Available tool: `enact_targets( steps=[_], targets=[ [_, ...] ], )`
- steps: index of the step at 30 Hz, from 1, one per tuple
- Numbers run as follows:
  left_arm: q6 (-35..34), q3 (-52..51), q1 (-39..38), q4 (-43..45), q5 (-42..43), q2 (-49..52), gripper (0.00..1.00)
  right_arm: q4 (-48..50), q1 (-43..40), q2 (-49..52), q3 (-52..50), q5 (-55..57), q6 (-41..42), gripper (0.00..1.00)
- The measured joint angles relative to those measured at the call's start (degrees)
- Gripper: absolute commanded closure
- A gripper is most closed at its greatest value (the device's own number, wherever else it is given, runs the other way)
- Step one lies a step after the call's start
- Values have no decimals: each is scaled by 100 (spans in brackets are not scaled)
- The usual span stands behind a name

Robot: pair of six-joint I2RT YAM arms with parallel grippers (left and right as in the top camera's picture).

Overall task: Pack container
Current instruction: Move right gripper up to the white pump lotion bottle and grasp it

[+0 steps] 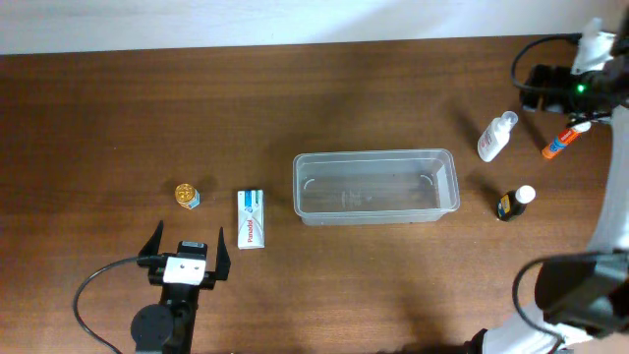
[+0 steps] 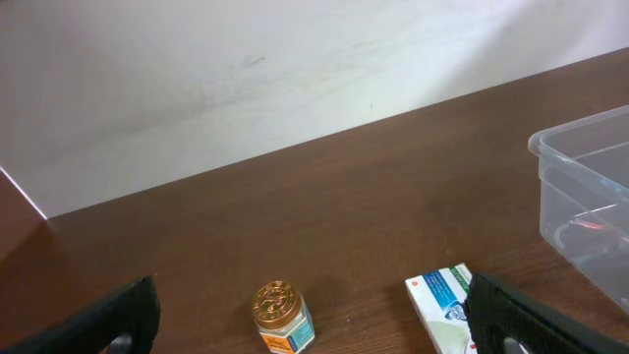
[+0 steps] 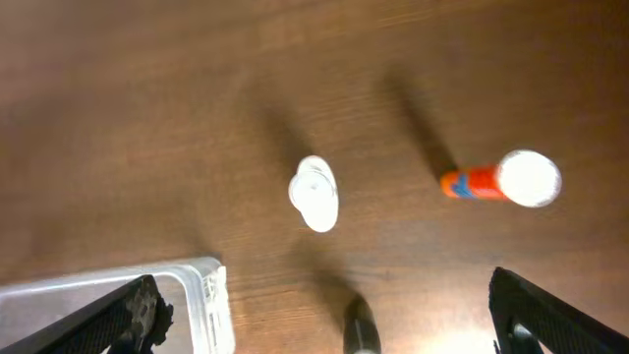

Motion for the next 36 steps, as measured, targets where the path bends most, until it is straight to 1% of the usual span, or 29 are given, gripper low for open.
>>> enact_targets(
  steps=[5, 10, 13, 15, 22, 24, 27, 31, 36],
  targets=[
    [0, 0, 0, 0, 0, 0, 1, 11, 87, 459, 2, -98, -522, 2],
    [0, 0, 0, 0, 0, 0, 0, 17, 92, 1038, 11, -107, -704, 2],
    [-2, 0, 0, 0, 0, 0, 1, 9, 92, 1329, 11, -107, -610, 0],
    [0, 0, 0, 0, 0, 0, 1, 7, 92, 1488, 11, -107, -439, 2],
    [0, 0, 0, 0, 0, 0, 1, -35, 96, 1727, 11, -103, -313, 1],
    [-2, 0, -2, 0, 0, 0, 0, -33, 98, 1770, 11, -103, -310, 2],
    [0, 0, 0, 0, 0, 0, 1, -20, 103, 1875, 11, -103, -306, 6],
    [0, 0, 0, 0, 0, 0, 1, 81, 118, 2076, 11, -70, -293, 7],
    [0, 0, 0, 0, 0, 0, 1, 177, 225, 2260, 11, 284, -289, 7]
  ],
)
